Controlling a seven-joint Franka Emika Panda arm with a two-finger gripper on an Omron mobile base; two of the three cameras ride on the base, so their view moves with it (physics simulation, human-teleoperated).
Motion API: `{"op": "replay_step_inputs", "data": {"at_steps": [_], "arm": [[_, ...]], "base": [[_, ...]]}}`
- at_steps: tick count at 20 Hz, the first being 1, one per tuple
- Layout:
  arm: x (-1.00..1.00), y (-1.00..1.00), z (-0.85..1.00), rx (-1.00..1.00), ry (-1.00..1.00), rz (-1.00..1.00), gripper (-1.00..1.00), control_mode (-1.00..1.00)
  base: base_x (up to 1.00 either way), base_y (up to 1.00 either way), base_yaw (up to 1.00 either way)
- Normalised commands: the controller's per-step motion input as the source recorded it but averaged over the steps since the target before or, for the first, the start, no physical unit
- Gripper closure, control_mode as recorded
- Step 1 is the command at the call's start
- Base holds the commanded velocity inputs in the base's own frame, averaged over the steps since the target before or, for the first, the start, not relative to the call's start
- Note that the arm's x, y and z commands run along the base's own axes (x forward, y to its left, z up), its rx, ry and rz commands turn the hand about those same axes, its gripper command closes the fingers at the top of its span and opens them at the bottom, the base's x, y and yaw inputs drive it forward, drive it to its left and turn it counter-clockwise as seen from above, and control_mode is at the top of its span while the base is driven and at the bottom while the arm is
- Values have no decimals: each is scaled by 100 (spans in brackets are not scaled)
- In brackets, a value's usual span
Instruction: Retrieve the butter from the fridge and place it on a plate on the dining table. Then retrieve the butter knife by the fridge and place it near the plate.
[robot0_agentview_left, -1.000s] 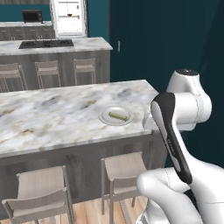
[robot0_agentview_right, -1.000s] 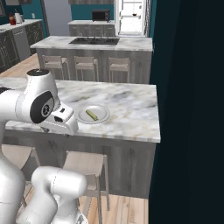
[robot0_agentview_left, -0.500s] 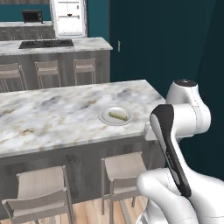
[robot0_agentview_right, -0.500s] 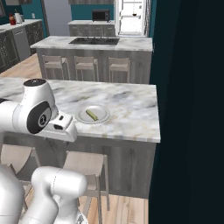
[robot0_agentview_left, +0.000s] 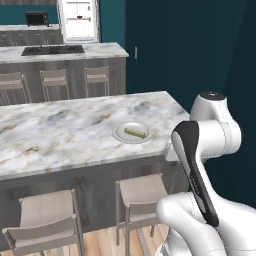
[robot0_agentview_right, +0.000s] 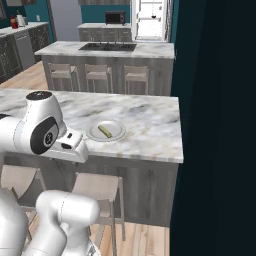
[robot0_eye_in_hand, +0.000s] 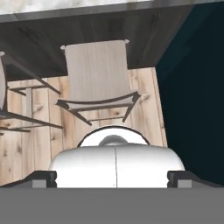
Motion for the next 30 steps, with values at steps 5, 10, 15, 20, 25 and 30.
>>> {"op": "replay_step_inputs", "data": {"at_steps": [5,10,15,20,25,30], "arm": [[0,0,0,0,0,0,-100,100],[0,0,0,0,0,0,-100,100],[0,0,0,0,0,0,-100,100],[0,0,0,0,0,0,-100,100],[0,0,0,0,0,0,-100,100],[0,0,0,0,0,0,-100,100]], "base": [[-36,33,0],[-67,62,0],[-53,62,0],[-18,100,5],[-8,100,5],[-7,100,3]]}}
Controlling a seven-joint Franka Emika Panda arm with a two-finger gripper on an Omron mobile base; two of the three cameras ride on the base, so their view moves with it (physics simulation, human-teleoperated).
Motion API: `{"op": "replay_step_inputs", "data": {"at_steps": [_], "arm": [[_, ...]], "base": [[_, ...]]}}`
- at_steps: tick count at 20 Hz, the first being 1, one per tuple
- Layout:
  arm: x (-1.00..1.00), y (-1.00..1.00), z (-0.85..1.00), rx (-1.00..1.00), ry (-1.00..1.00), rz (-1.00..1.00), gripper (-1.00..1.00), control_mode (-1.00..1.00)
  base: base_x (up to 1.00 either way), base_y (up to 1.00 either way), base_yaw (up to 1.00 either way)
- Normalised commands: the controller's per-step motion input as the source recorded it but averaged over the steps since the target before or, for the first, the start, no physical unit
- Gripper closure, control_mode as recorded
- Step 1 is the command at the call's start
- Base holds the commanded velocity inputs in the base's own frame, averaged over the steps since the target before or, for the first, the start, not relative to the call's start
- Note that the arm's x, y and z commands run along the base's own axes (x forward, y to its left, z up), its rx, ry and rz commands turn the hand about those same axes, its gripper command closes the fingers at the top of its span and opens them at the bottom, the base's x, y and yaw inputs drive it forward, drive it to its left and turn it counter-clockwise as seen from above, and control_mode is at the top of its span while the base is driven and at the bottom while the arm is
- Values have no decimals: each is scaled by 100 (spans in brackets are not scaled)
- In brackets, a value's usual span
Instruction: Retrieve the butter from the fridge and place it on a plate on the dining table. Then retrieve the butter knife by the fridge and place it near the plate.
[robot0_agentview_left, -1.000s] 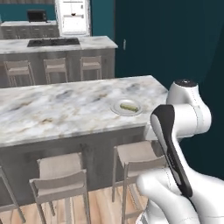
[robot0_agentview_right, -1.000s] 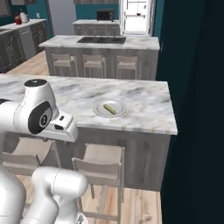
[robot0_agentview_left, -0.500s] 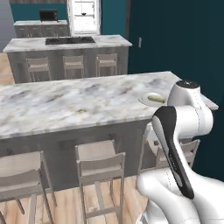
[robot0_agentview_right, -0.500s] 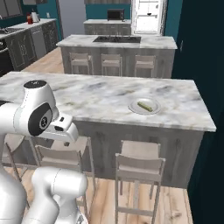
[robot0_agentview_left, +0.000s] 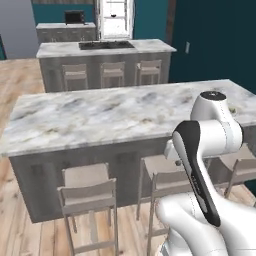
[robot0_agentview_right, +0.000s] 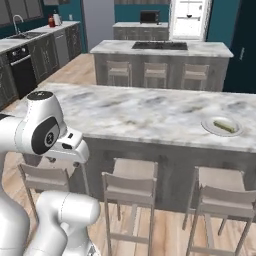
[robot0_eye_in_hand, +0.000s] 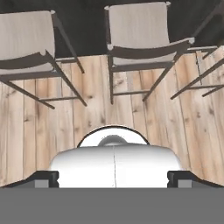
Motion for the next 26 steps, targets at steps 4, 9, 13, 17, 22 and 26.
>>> {"op": "replay_step_inputs", "data": {"at_steps": [4,9,13,17,22,26], "arm": [[0,0,0,0,0,0,-100,100],[0,0,0,0,0,0,-100,100],[0,0,0,0,0,0,-100,100],[0,0,0,0,0,0,-100,100],[0,0,0,0,0,0,-100,100],[0,0,0,0,0,0,-100,100]], "base": [[-6,100,2],[-1,100,3],[0,100,5],[0,100,8],[0,100,5],[2,100,2]]}}
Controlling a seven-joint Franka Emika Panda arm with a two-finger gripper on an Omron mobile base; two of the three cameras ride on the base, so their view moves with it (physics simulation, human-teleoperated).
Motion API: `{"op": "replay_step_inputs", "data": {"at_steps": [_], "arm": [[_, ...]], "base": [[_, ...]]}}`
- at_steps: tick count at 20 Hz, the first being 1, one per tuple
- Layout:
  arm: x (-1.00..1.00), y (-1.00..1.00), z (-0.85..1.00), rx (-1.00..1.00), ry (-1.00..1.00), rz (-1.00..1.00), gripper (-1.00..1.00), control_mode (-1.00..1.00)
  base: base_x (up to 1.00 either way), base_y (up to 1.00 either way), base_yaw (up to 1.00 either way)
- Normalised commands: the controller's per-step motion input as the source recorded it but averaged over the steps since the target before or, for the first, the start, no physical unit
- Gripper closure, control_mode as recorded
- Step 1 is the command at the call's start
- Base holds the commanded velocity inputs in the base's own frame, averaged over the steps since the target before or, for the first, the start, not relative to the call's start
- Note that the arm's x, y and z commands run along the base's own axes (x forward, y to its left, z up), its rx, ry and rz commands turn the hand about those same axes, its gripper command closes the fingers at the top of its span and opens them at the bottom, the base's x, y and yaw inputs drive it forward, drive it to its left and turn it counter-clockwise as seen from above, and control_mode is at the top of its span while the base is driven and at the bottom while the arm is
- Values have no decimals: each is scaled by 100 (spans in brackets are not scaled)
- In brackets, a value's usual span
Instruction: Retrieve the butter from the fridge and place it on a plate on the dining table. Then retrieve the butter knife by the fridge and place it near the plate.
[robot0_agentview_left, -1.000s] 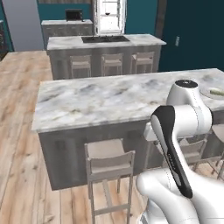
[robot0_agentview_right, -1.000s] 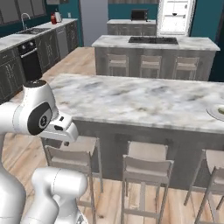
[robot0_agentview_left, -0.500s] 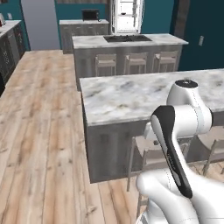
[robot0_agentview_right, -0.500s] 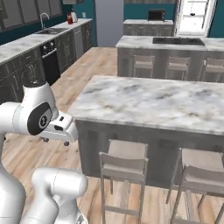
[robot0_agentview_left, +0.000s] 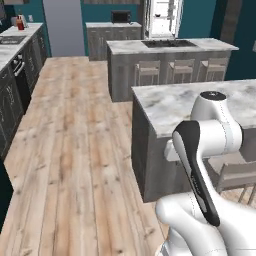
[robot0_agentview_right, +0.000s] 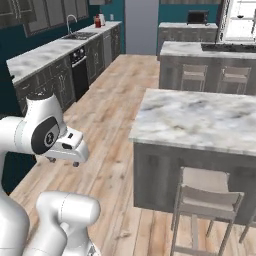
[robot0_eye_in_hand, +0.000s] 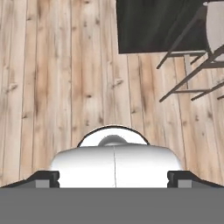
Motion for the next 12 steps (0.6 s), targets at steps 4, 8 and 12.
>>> {"op": "replay_step_inputs", "data": {"at_steps": [4,8,12], "arm": [[0,0,0,0,0,0,-100,100],[0,0,0,0,0,0,-100,100],[0,0,0,0,0,0,-100,100]], "base": [[9,100,0],[30,100,0],[39,81,-5]]}}
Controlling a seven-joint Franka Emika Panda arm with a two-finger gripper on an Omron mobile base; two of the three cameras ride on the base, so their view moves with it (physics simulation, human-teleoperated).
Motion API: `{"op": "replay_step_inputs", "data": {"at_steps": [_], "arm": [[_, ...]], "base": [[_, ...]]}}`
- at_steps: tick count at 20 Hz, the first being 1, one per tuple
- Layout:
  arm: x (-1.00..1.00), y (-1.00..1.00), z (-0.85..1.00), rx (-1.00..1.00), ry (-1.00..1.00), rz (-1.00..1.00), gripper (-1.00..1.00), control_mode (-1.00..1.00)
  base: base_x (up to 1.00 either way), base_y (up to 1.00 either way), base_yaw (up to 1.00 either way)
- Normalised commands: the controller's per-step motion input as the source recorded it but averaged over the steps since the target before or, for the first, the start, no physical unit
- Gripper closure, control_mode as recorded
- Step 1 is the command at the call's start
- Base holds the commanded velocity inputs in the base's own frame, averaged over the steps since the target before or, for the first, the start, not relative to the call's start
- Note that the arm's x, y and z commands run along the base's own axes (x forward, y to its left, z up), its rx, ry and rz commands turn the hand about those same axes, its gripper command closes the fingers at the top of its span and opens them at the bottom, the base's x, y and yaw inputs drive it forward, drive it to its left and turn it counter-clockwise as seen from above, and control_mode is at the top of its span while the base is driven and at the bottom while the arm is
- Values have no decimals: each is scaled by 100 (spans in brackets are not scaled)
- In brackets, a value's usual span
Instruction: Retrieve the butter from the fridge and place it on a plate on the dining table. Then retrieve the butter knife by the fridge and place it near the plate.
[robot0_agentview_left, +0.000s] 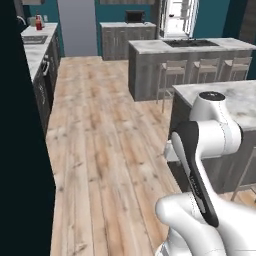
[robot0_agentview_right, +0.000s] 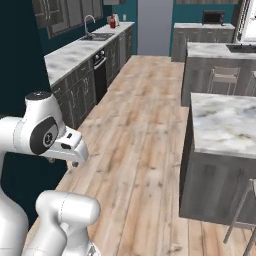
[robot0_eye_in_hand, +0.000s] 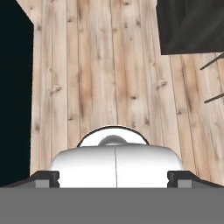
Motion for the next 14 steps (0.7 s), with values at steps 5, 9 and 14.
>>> {"op": "replay_step_inputs", "data": {"at_steps": [5,9,14], "arm": [[0,0,0,0,0,0,-100,100],[0,0,0,0,0,0,-100,100],[0,0,0,0,0,0,-100,100]], "base": [[63,26,-13],[100,13,-12],[100,16,-10]]}}
